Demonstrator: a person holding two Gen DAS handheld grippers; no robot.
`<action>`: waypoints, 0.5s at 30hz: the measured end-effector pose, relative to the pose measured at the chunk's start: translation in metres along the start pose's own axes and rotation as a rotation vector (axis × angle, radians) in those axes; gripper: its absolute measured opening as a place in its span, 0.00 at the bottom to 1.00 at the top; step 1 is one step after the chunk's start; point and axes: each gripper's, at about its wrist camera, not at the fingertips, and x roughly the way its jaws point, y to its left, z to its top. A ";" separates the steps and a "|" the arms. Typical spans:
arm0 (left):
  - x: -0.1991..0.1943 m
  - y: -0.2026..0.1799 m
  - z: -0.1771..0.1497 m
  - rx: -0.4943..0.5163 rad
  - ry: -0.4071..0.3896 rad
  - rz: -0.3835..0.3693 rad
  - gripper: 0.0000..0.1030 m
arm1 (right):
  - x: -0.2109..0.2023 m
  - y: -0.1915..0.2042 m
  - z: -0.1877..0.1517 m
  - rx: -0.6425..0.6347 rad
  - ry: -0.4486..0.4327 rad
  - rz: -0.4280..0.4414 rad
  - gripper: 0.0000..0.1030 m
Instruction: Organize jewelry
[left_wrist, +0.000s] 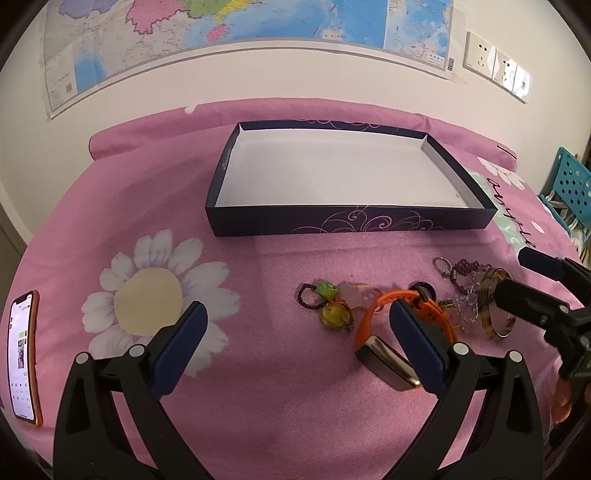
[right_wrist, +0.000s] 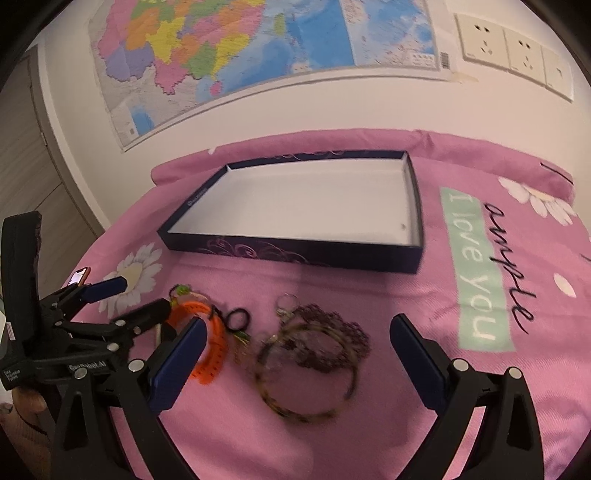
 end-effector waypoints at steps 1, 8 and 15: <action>0.000 0.000 0.000 0.005 0.002 -0.013 0.94 | -0.001 -0.004 -0.002 0.010 0.005 0.001 0.93; 0.001 -0.003 -0.003 0.033 0.016 -0.059 0.94 | -0.006 -0.020 -0.011 0.040 0.037 -0.001 0.82; 0.004 -0.014 -0.006 0.080 0.036 -0.118 0.69 | -0.002 -0.026 -0.020 0.057 0.074 0.037 0.53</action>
